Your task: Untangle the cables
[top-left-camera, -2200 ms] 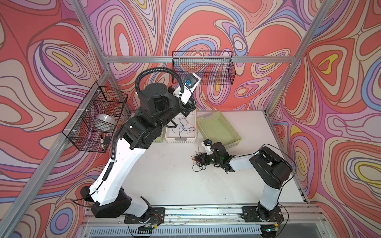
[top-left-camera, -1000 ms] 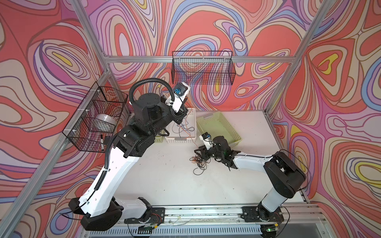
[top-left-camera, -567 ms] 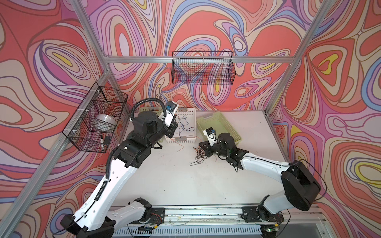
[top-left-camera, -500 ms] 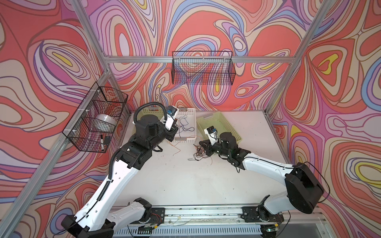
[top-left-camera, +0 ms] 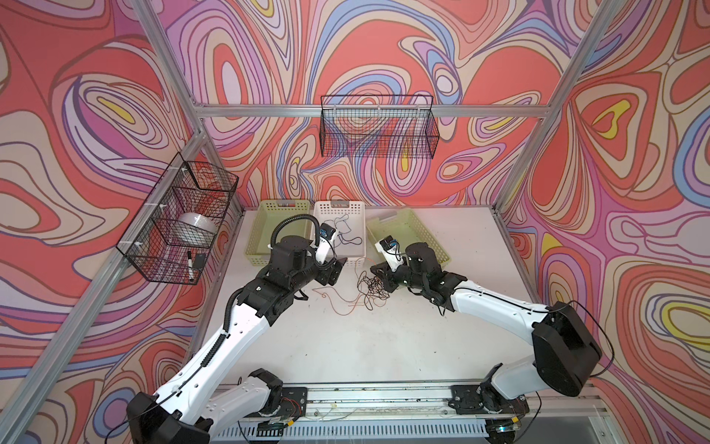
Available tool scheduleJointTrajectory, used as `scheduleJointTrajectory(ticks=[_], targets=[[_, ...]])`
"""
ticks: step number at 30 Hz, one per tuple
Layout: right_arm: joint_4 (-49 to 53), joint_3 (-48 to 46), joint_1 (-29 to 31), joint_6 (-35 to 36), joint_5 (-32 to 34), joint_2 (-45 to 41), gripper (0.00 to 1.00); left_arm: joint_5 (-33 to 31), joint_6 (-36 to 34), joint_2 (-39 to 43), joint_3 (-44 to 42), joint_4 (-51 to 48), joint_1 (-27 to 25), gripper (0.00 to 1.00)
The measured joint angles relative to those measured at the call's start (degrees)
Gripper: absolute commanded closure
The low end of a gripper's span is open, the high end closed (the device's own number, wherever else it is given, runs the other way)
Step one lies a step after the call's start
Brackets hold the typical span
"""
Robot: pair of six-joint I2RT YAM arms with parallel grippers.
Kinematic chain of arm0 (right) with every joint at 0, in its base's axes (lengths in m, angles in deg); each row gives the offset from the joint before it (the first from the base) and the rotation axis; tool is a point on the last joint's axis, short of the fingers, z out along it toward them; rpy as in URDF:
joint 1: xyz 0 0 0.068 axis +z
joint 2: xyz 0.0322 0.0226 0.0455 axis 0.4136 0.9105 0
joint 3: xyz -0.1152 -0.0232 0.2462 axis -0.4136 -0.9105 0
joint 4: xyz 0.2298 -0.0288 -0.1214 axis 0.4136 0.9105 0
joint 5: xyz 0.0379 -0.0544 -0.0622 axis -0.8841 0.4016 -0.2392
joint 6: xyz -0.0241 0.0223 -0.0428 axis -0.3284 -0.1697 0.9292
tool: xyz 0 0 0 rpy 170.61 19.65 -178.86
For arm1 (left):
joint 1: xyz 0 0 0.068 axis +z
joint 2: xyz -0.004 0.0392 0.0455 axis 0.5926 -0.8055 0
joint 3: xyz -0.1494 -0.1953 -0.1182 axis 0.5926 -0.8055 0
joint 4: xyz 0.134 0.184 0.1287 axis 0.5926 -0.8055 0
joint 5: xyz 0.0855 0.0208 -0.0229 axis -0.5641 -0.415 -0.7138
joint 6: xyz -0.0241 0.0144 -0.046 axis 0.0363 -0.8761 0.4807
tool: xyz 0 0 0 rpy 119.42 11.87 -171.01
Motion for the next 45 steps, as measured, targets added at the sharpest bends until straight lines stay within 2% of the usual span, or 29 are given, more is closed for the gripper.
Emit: scheduleJointTrajectory(ticks=[4, 11, 18, 22, 24, 25, 26, 27, 30, 31, 33, 35, 40, 45], targets=[[1.40, 0.00, 0.00, 2.16, -0.79, 0.00, 1.00, 4.33, -0.20, -1.46, -0.76, 0.79, 0.00, 0.20], [3.15, 0.00, 0.00, 4.96, -1.55, -0.22, 1.00, 11.72, -1.31, -11.13, -0.83, 5.11, -0.66, 0.22], [4.31, 0.02, 0.00, 6.40, -1.81, -1.09, 1.00, 13.97, -4.81, -16.92, -0.83, 7.54, -2.03, 0.21], [4.46, 0.02, 0.00, 7.10, -2.36, -1.31, 1.00, 12.87, -6.60, -20.48, -0.74, 9.75, -3.21, 0.24], [4.52, -0.02, -0.20, 7.32, -2.19, -1.53, 1.00, 12.02, -7.08, -22.45, -0.76, 11.04, -3.63, 0.34], [4.39, -0.02, -0.26, 7.32, -2.27, -1.66, 1.00, 11.58, -7.15, -23.21, -0.76, 11.98, -3.91, 0.44], [4.22, -0.04, -0.22, 7.30, -2.38, -1.92, 1.00, 10.93, -7.10, -23.93, -0.76, 13.18, -4.07, 0.60], [4.11, -0.11, -0.09, 7.30, -2.40, -2.19, 0.97, 10.34, -7.08, -24.35, -0.76, 14.16, -4.37, 0.73], [2.40, -1.40, 0.07, 6.58, -1.64, -3.08, 0.92, 8.61, -7.13, -24.30, -0.76, 16.85, -5.35, 0.99], [1.36, -2.19, 0.07, 5.86, -1.27, -3.41, 0.86, 8.13, -7.08, -24.06, -0.76, 17.42, -5.84, 1.00], [-2.43, -5.20, 0.07, 3.91, -0.37, -4.35, 0.67, 7.34, -7.41, -23.23, -0.76, 18.03, -7.15, 1.00], [-5.79, -8.13, 0.04, 1.62, 0.55, -4.72, 0.61, 6.78, -7.52, -21.64, -0.76, 17.81, -9.01, 1.00], [-12.33, -10.36, 0.07, -4.52, 2.58, -1.33, 0.63, 6.27, -7.50, -16.90, -0.37, 16.13, -13.25, 1.00], [-18.93, -11.91, 0.07, -9.57, 3.96, 2.49, 0.75, 5.44, -7.45, -13.84, 2.54, 12.17, -14.32, 1.00]])
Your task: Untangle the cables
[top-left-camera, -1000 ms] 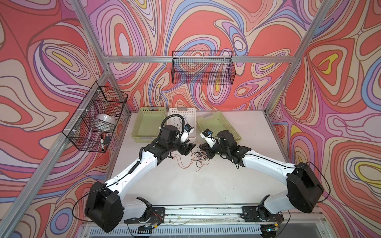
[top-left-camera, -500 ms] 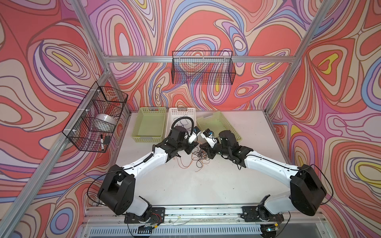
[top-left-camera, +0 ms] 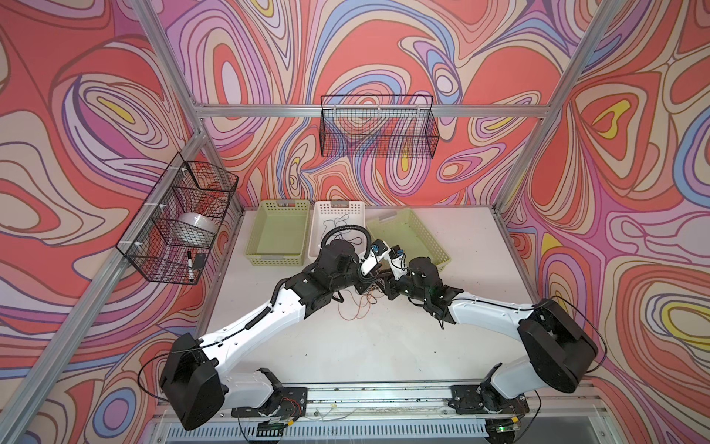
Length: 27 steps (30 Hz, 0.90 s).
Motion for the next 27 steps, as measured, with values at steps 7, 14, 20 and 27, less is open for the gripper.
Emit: scheduleJointTrajectory(ticks=[7, 14, 20, 27], targets=[[-6.78, -1.44, 0.04, -3.91, -0.61, 3.45, 0.92, -0.50, -0.28, 1.66, 8.28, -7.72, 0.02, 1.00], [-6.84, -1.53, 0.04, -5.55, -0.96, 5.92, 0.92, -1.53, -3.10, 1.66, 19.10, -14.69, 0.02, 1.00], [-1.84, -3.04, 0.04, -7.67, -0.04, 10.34, 0.94, -2.40, -5.97, 1.81, 30.71, -15.67, 0.00, 1.00], [1.38, -3.15, 0.04, -8.48, 1.81, 9.57, 0.87, -5.84, -9.68, 1.97, 34.77, -18.88, 0.46, 1.00]])
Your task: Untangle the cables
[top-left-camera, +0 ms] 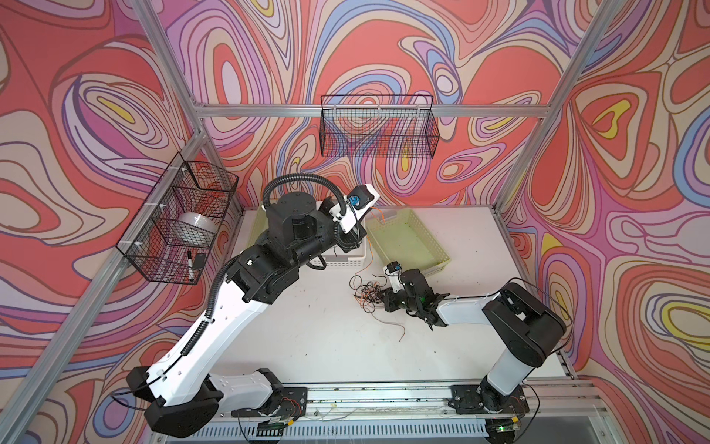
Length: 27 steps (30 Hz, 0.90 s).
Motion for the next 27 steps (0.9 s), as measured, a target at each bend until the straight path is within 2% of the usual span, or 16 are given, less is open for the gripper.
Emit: scheduleJointTrajectory(ticks=[4, 9, 15, 18, 22, 27], targets=[[4.24, 0.00, 0.00, 1.70, 3.72, -4.35, 0.82, -1.75, -0.92, -0.24, -0.02, -2.54, 1.11, 1.00], [10.86, 1.01, 0.00, 4.92, 8.98, -9.97, 0.62, -3.87, -1.05, -0.04, -0.20, -5.01, 3.21, 1.00], [14.62, 2.05, 0.00, 9.68, 10.60, -14.47, 0.49, -3.63, 0.26, 2.51, -4.44, -5.77, 6.19, 1.00], [14.38, 2.08, 0.00, 12.94, 8.24, -17.22, 0.46, -2.54, 1.11, 2.86, -5.09, -5.73, 6.19, 1.00], [12.44, 2.25, 0.00, 16.94, -1.53, -18.88, 0.42, -0.92, 2.10, 2.78, -4.96, -5.31, 6.19, 1.00], [9.99, 5.95, 0.39, 17.64, -11.54, -14.10, 0.40, 1.05, 2.60, 1.86, -3.63, -4.94, 6.19, 1.00]])
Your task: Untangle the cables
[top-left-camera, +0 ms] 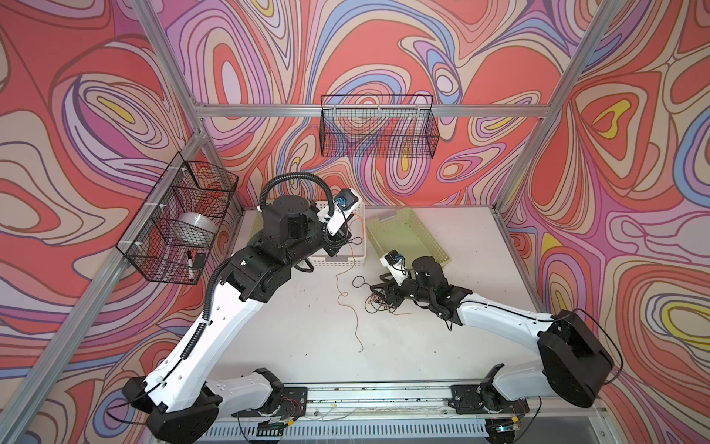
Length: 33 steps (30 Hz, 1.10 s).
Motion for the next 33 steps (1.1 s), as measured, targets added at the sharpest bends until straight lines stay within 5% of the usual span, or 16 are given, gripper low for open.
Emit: scheduleJointTrajectory(ticks=[10, 15, 18, 24, 33], targets=[[-8.41, 5.40, 0.42, -6.43, -10.54, 14.82, 0.41, 3.69, 1.75, -1.99, 1.77, 1.36, 0.00, 1.00], [-10.54, 9.35, 0.44, -9.79, -13.90, 21.31, 0.52, 4.74, 2.40, -2.99, 2.56, 1.84, 0.00, 1.00], [-12.20, 10.32, 0.52, -12.07, -15.69, 23.87, 0.68, 5.03, 2.40, -3.37, 2.95, 2.16, 0.00, 1.00], [-12.83, 10.43, 0.59, -13.79, -17.73, 24.50, 0.98, 4.96, 2.38, -3.56, 3.23, 2.34, 0.00, 1.00], [-6.95, 10.03, -0.28, -13.11, -12.55, 15.98, 1.00, 2.25, 2.75, -1.27, -0.20, 4.37, 0.50, 1.00]])
